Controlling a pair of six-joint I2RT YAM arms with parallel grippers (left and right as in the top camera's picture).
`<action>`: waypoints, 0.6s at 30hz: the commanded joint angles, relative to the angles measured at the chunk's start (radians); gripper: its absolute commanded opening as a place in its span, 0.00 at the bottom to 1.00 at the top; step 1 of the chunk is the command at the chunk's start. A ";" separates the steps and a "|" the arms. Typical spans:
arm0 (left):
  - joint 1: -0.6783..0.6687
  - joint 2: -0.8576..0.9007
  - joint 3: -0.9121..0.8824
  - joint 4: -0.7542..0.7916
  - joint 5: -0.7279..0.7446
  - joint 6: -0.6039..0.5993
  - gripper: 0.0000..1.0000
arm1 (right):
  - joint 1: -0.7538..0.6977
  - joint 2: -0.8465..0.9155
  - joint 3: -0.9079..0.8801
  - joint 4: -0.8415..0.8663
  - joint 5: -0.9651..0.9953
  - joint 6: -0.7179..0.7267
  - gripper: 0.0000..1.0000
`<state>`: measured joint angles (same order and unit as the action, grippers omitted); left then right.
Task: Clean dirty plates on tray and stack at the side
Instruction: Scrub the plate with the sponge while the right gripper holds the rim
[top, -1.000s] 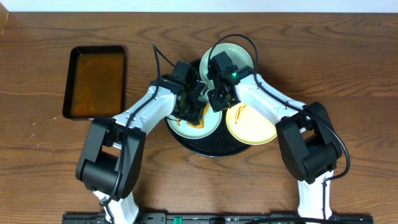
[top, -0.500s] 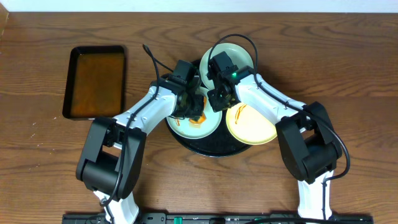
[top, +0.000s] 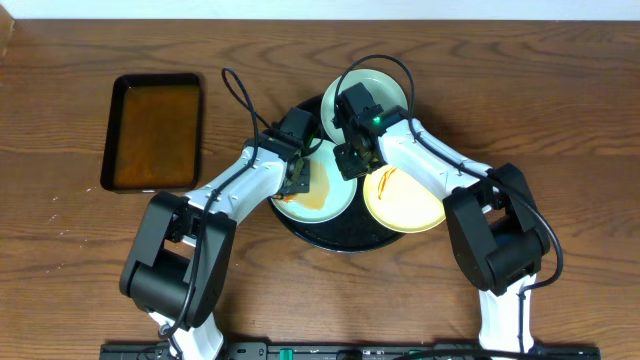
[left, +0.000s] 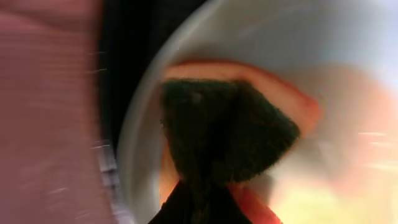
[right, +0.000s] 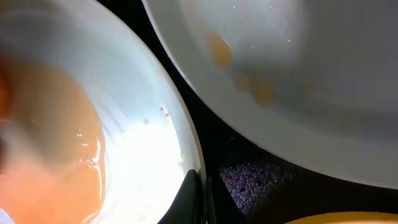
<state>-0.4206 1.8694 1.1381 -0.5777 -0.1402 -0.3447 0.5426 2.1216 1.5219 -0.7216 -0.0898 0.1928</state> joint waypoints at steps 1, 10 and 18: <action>0.016 -0.005 -0.018 -0.049 -0.167 -0.014 0.08 | 0.002 0.009 -0.006 -0.004 0.003 -0.014 0.01; -0.004 -0.059 -0.032 0.099 0.264 -0.049 0.08 | 0.002 0.009 -0.006 -0.003 0.003 -0.014 0.01; -0.037 -0.031 -0.077 0.211 0.250 -0.143 0.08 | 0.002 0.009 -0.006 -0.005 0.003 -0.014 0.01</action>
<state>-0.4538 1.8286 1.0870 -0.3779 0.0994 -0.4469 0.5426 2.1216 1.5219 -0.7216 -0.0906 0.1928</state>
